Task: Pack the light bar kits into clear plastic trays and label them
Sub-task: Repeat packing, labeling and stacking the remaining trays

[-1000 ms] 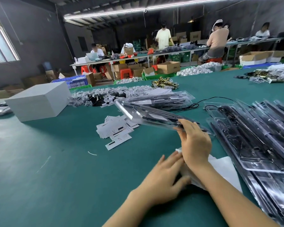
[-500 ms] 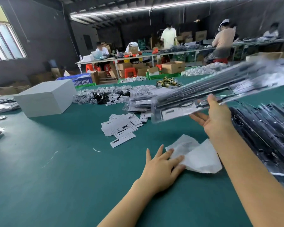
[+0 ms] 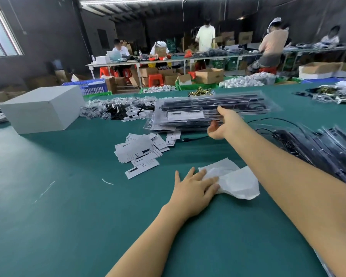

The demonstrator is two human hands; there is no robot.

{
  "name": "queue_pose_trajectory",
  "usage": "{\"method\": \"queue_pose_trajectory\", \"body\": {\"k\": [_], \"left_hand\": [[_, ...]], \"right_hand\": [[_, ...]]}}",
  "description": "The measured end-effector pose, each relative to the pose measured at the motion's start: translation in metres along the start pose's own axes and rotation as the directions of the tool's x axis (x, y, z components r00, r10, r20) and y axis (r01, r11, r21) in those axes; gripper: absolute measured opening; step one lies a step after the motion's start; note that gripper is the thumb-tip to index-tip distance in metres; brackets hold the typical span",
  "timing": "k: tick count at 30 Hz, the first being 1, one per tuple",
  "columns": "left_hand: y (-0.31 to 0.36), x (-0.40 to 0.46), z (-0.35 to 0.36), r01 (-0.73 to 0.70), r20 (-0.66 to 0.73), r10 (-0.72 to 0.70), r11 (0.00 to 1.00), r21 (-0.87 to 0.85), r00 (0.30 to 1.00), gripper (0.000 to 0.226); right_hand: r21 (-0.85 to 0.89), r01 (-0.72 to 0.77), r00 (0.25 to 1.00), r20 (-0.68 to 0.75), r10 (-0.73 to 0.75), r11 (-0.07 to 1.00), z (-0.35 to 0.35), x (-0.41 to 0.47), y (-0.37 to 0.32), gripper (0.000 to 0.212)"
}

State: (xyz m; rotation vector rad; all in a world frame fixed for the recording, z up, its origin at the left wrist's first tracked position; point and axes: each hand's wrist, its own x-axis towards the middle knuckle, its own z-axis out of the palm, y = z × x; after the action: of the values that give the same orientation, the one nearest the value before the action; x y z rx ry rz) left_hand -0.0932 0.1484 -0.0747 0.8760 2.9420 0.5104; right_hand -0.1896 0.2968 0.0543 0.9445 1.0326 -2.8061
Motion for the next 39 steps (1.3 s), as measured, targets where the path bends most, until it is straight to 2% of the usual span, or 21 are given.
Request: {"method": "queue_pose_trajectory", "body": {"k": [5, 11, 20, 24, 31, 33, 35, 39], "left_hand": [[-0.006, 0.003, 0.000, -0.022, -0.062, 0.020, 0.999, -0.029, 0.998, 0.041], [-0.009, 0.006, 0.001, -0.033, -0.102, 0.028, 0.998, -0.048, 0.994, 0.039], [-0.007, 0.006, 0.001, -0.005, -0.096, 0.000, 0.999, -0.054, 0.995, 0.040], [-0.008, 0.006, 0.001, -0.004, -0.109, -0.004, 0.997, -0.071, 0.994, 0.039], [-0.009, 0.008, 0.003, 0.004, -0.103, -0.012, 0.998, -0.070, 0.995, 0.040], [-0.009, 0.008, 0.003, 0.006, -0.104, -0.012, 0.998, -0.061, 0.995, 0.040], [-0.010, 0.009, 0.003, 0.002, -0.107, -0.008, 0.999, -0.055, 0.994, 0.040], [-0.009, 0.008, 0.003, 0.003, -0.111, -0.009, 0.999, -0.052, 0.994, 0.041]], "right_hand": [[0.131, -0.039, 0.999, 0.018, 0.037, 0.991, 0.026, 0.041, 0.008, 0.025], [0.211, -0.044, 0.999, 0.030, 0.039, 0.976, 0.028, 0.079, 0.015, 0.021], [-0.168, -0.063, 0.998, 0.014, 0.066, 0.984, 0.023, 0.104, 0.008, 0.026], [-0.098, -0.061, 0.998, 0.003, 0.062, 0.993, 0.026, 0.106, 0.005, 0.025], [0.091, 0.032, 0.993, 0.115, -0.042, 0.995, 0.015, 0.105, 0.011, 0.018], [0.113, 0.041, 0.986, 0.154, -0.058, 0.993, 0.011, 0.102, 0.014, 0.024], [0.098, 0.040, 0.983, 0.177, -0.057, 0.994, 0.008, 0.094, 0.020, 0.035], [-0.127, 0.080, 0.975, 0.218, -0.051, 0.989, -0.002, 0.064, 0.045, 0.030]]}}
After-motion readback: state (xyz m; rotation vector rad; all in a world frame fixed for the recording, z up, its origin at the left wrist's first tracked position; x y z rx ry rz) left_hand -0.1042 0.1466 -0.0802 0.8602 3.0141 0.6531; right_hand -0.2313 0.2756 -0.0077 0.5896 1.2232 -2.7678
